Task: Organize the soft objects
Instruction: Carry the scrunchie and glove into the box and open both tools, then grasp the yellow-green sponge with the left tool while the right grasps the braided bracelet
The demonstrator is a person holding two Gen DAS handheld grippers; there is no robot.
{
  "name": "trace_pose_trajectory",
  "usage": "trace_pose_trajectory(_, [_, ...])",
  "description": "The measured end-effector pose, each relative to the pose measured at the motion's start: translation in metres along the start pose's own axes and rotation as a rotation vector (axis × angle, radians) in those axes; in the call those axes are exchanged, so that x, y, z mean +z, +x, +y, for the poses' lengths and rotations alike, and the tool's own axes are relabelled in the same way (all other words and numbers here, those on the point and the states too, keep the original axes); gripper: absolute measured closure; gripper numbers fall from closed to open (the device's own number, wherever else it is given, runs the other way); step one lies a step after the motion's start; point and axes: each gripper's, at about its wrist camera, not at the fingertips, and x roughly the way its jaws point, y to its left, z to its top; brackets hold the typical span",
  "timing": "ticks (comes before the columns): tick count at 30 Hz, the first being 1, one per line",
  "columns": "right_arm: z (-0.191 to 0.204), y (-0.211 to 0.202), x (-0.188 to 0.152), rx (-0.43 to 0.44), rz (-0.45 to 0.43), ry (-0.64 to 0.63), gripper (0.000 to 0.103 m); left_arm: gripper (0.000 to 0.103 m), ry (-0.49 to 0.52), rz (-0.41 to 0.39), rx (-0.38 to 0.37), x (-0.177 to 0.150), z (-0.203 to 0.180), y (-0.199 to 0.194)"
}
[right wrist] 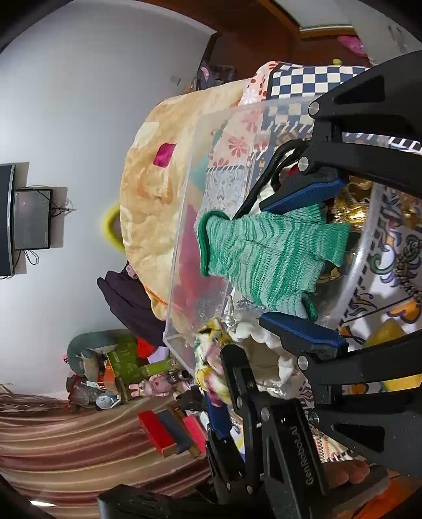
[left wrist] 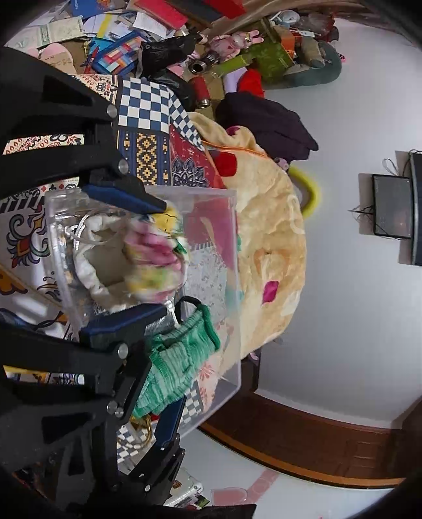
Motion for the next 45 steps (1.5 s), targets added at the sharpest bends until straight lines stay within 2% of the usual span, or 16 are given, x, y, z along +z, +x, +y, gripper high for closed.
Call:
trace_pose_trajectory(4, [0.0, -0.017, -0.001, -0.004, -0.036, -0.005, 0.044, 0.043, 0.012, -0.028, -0.015, 0.001, -0.002, -0.016])
trace_pose_trajectory(6, [-0.001, -0.028, -0.003, -0.002, -0.061, -0.005, 0.036, 0.042, 0.018, -0.042, -0.021, 0.001, -0.004, -0.026])
trace_pose_trajectory(9, [-0.002, -0.045, -0.006, -0.001, -0.101, -0.008, 0.033, 0.038, 0.028, -0.063, -0.032, -0.002, -0.006, -0.04])
trace_pose_trajectory(13, [-0.003, -0.058, -0.013, 0.006, -0.119, -0.007, 0.031, 0.033, 0.044, -0.084, -0.039, -0.011, -0.009, -0.059])
trace_pose_trajectory(15, [-0.003, -0.062, -0.018, 0.003, -0.121, -0.008, 0.026, 0.031, 0.049, -0.086, -0.047, -0.018, -0.009, -0.067])
trace_pose_trajectory(17, [-0.002, -0.065, -0.028, -0.005, -0.118, -0.013, 0.024, 0.03, 0.056, -0.084, -0.048, -0.024, -0.011, -0.073])
trace_pose_trajectory(23, [-0.005, -0.058, -0.055, 0.02, -0.05, 0.009, 0.024, 0.025, 0.073, -0.033, -0.06, -0.053, -0.015, -0.078])
trace_pose_trajectory(28, [-0.006, -0.03, -0.079, 0.025, 0.07, 0.008, 0.024, 0.025, 0.08, 0.044, -0.065, -0.076, -0.021, -0.067])
trace_pose_trajectory(32, [-0.003, -0.012, -0.093, 0.022, 0.143, -0.004, 0.024, 0.025, 0.062, 0.101, -0.112, -0.087, -0.028, -0.054])
trace_pose_trajectory(34, [-0.003, -0.009, -0.095, 0.017, 0.147, -0.008, 0.027, 0.025, 0.073, 0.11, -0.115, -0.09, -0.035, -0.047])
trace_pose_trajectory(38, [-0.001, -0.011, -0.097, -0.017, 0.125, -0.033, 0.046, 0.028, 0.086, 0.119, -0.128, -0.094, -0.047, -0.035])
trace_pose_trajectory(41, [-0.005, -0.014, -0.095, -0.029, 0.111, -0.027, 0.063, 0.044, 0.084, 0.144, -0.137, -0.096, -0.05, -0.025])
trace_pose_trajectory(43, [-0.009, -0.017, -0.096, -0.032, 0.103, -0.013, 0.07, 0.055, 0.077, 0.167, -0.155, -0.099, -0.051, -0.019])
trace_pose_trajectory(45, [-0.012, -0.02, -0.097, -0.03, 0.097, -0.001, 0.08, 0.071, 0.081, 0.179, -0.164, -0.101, -0.052, -0.015])
